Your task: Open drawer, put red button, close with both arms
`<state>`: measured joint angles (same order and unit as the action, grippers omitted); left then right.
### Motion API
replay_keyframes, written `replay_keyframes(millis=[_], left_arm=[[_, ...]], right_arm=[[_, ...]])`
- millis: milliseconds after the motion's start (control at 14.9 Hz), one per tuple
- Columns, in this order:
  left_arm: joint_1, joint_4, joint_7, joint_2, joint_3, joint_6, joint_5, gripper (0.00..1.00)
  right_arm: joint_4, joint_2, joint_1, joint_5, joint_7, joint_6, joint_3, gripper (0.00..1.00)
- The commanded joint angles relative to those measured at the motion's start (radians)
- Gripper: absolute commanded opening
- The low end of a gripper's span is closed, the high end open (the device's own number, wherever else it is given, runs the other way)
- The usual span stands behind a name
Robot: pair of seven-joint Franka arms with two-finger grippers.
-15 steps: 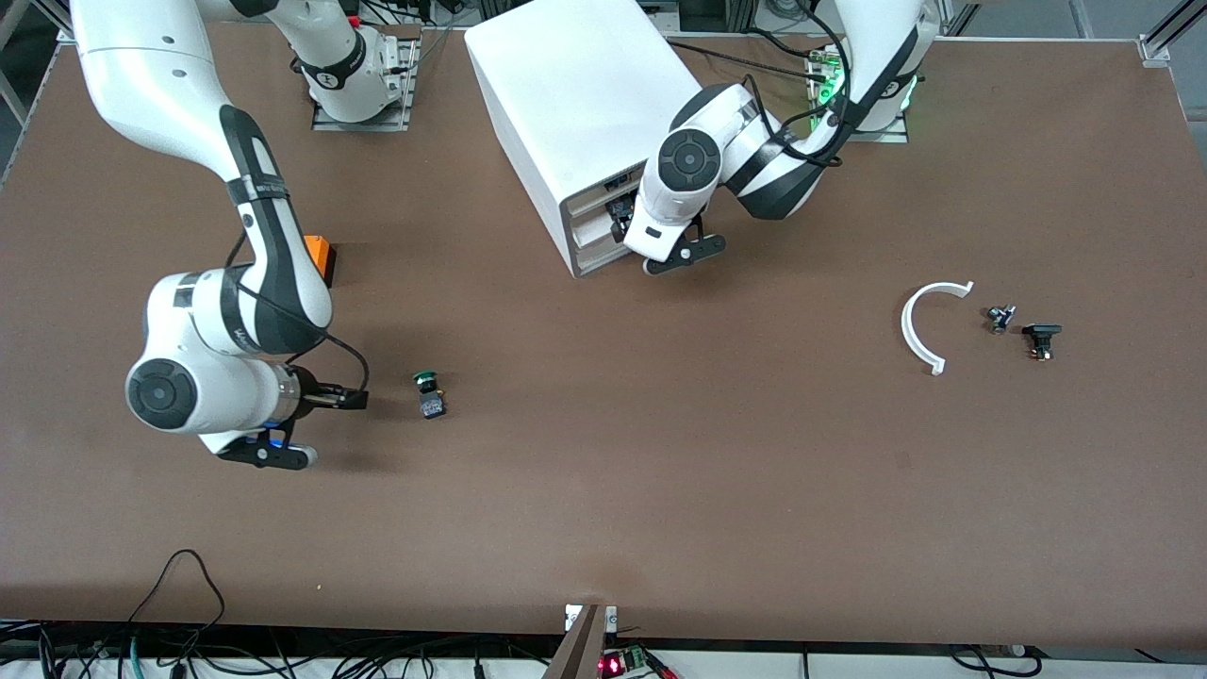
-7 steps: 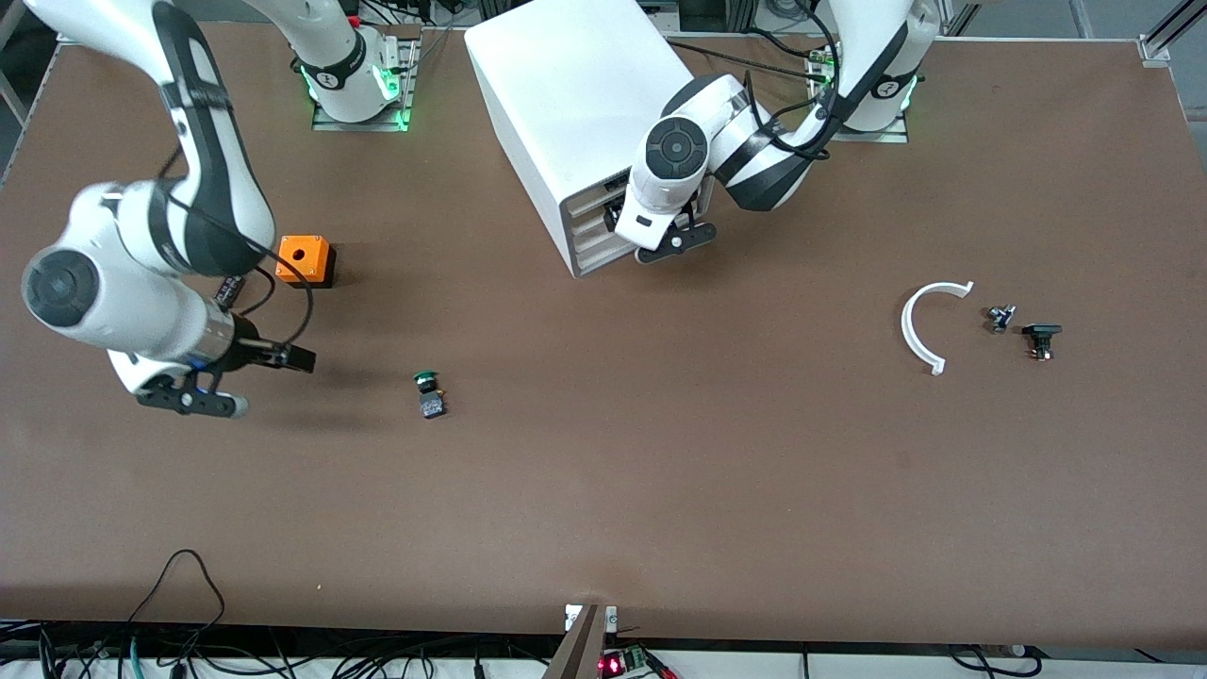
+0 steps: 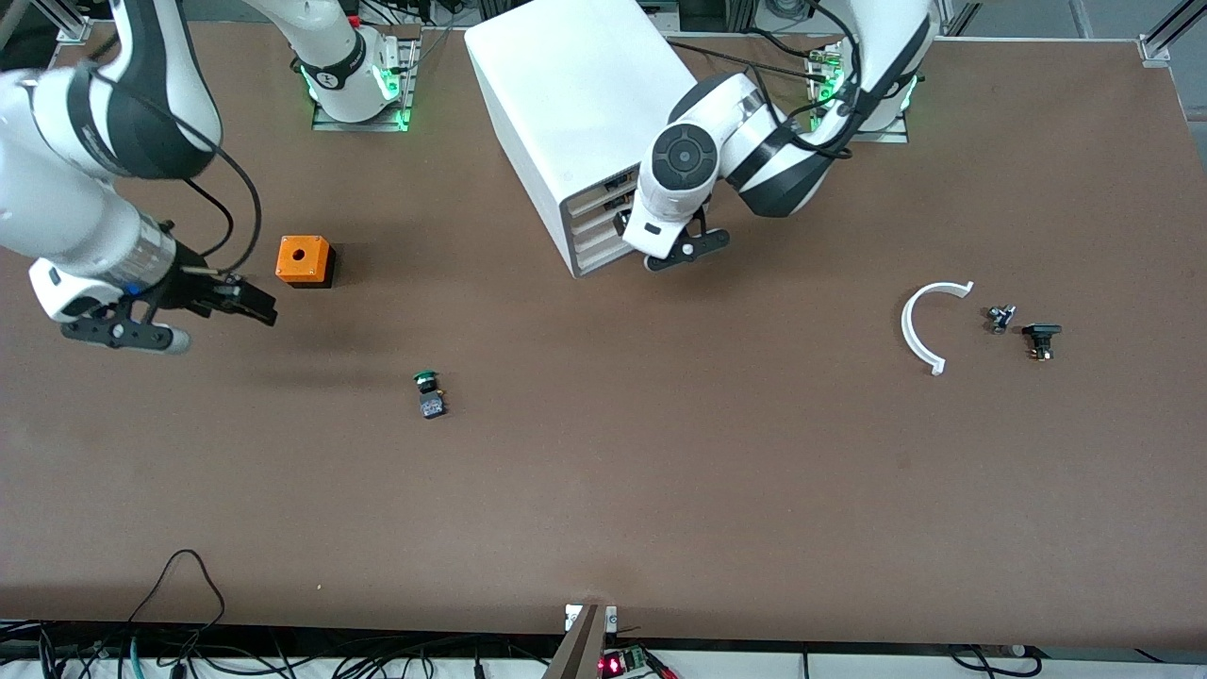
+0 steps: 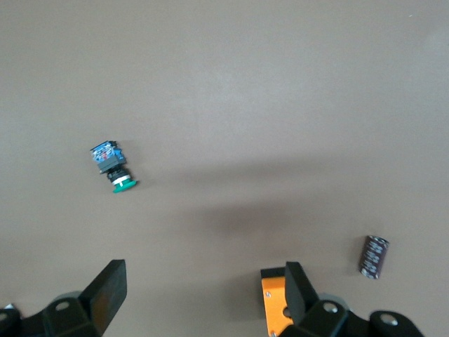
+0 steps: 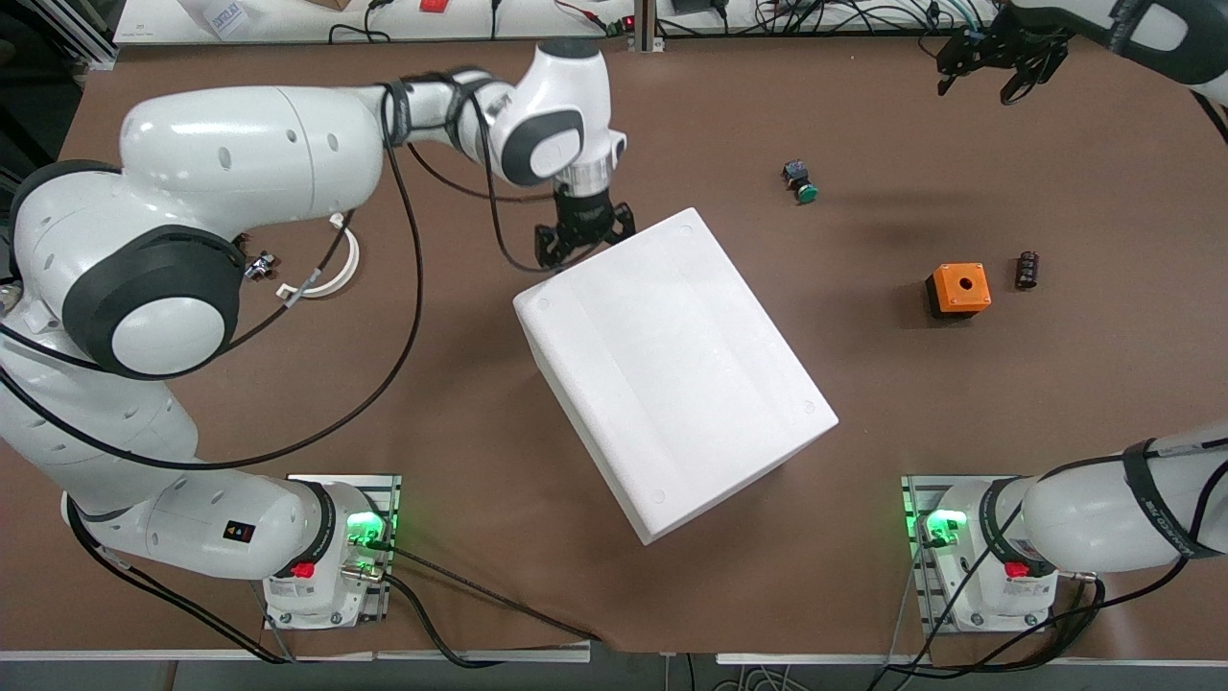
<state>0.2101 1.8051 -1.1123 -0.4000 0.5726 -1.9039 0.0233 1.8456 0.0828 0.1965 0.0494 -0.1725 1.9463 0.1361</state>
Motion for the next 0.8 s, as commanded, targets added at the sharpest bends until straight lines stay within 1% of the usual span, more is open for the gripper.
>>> replay_keyframes(millis=[0, 134, 268, 335, 402, 536, 737], left_arm=[[-0.069, -0.081, 0.115, 0.026, 0.001, 0.115, -0.046, 1.0], [-0.124, -0.121, 0.202, 0.042, 0.001, 0.167, -0.071, 1.0], [-0.162, -0.136, 0.328, 0.087, 0.0, 0.186, -0.129, 1.0], [-0.187, -0.139, 0.392, 0.111, -0.003, 0.201, -0.141, 1.0], [-0.233, -0.156, 0.469, 0.131, 0.003, 0.215, -0.143, 1.0], [-0.288, -0.197, 0.615, 0.15, -0.003, 0.249, -0.143, 1.0], [-0.394, -0.277, 0.825, 0.161, -0.005, 0.31, -0.143, 1.0]], right_arm=[[0.04, -0.112, 0.003, -0.019, 0.002, -0.05, -0.001, 1.0], [0.043, -0.164, 0.003, -0.034, 0.002, -0.087, 0.0, 1.0], [0.047, -0.211, 0.003, -0.063, 0.002, -0.127, 0.0, 1.0], [0.047, -0.228, 0.003, -0.08, 0.002, -0.156, 0.0, 1.0], [0.044, -0.241, 0.003, -0.091, 0.002, -0.177, -0.001, 1.0], [0.032, -0.248, 0.003, -0.097, 0.004, -0.202, -0.003, 1.0], [-0.017, -0.229, 0.001, -0.092, 0.004, -0.228, 0.002, 1.0]])
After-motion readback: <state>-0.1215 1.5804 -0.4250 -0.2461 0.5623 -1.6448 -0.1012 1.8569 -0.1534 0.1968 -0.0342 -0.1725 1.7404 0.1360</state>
